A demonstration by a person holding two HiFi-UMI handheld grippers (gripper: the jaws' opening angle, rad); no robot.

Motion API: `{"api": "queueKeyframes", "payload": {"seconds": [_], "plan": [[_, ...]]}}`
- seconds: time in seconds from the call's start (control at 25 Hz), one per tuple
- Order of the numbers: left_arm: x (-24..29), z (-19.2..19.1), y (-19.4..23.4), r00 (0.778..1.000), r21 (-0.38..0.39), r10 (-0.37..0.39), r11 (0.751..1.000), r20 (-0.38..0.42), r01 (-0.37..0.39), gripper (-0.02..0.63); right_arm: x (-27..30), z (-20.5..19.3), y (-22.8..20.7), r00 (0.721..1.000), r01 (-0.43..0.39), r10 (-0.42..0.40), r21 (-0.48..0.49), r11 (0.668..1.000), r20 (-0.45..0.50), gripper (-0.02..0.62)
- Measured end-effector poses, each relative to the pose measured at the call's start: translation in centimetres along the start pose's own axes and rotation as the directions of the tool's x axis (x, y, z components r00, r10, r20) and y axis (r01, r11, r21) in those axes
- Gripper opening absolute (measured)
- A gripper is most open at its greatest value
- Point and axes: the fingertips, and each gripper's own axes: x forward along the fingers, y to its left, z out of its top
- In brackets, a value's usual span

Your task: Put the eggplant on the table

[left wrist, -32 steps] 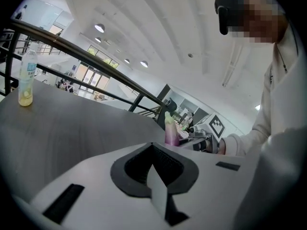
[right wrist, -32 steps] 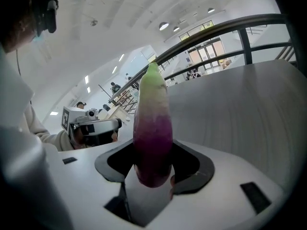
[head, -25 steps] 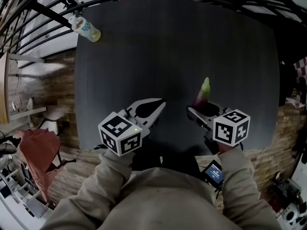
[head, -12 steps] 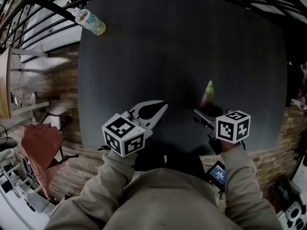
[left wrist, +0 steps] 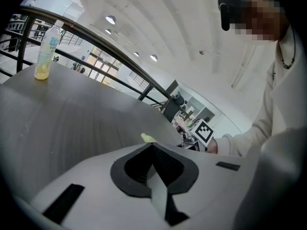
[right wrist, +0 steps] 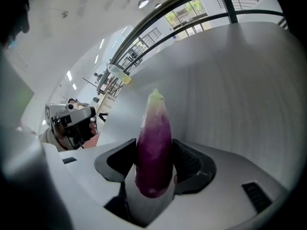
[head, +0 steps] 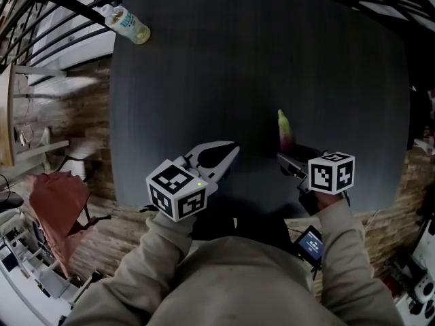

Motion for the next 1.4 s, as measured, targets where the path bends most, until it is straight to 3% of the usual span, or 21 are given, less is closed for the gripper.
{"api": "queueKeyframes", "payload": {"seconds": [0.32, 1.08, 1.24, 1.36, 1.4], "plan": [[-0.2, -0.1, 0.6, 1.0, -0.008, 0.005, 1.0, -0.003, -0.005, 0.003, 0.8, -0.7, -0.8, 0.997, 0.067, -0.068, -0.035, 0.997, -0.034, 0.265], [0.3, -0.5, 0.8, 0.999, -0.023, 0.017, 1.0, -0.028, -0.018, 0.003, 0.4, -0.4, -0.4, 0.998, 0.044, -0.045, -0.024, 0.999, -0.038, 0.265], [0.4, -0.1, 0.6, 1.0, -0.018, 0.014, 1.0, -0.027, -0.015, 0.003, 0.2, -0.1, -0.2, 0.999, 0.029, -0.029, -0.014, 0.999, -0.037, 0.226], [0.6, 0.5, 0.0, 1.0, -0.006, 0.008, 1.0, -0.023, -0.008, 0.003, -0.6, 0.3, 0.0, 1.0, 0.0, -0.001, -0.012, 1.0, -0.024, 0.145], [0.6, 0.7, -0.3, 1.0, 0.0, 0.005, 1.0, -0.02, -0.005, 0.003, -0.9, 0.4, 0.4, 1.0, -0.021, 0.021, -0.012, 1.0, -0.016, 0.088]]}}
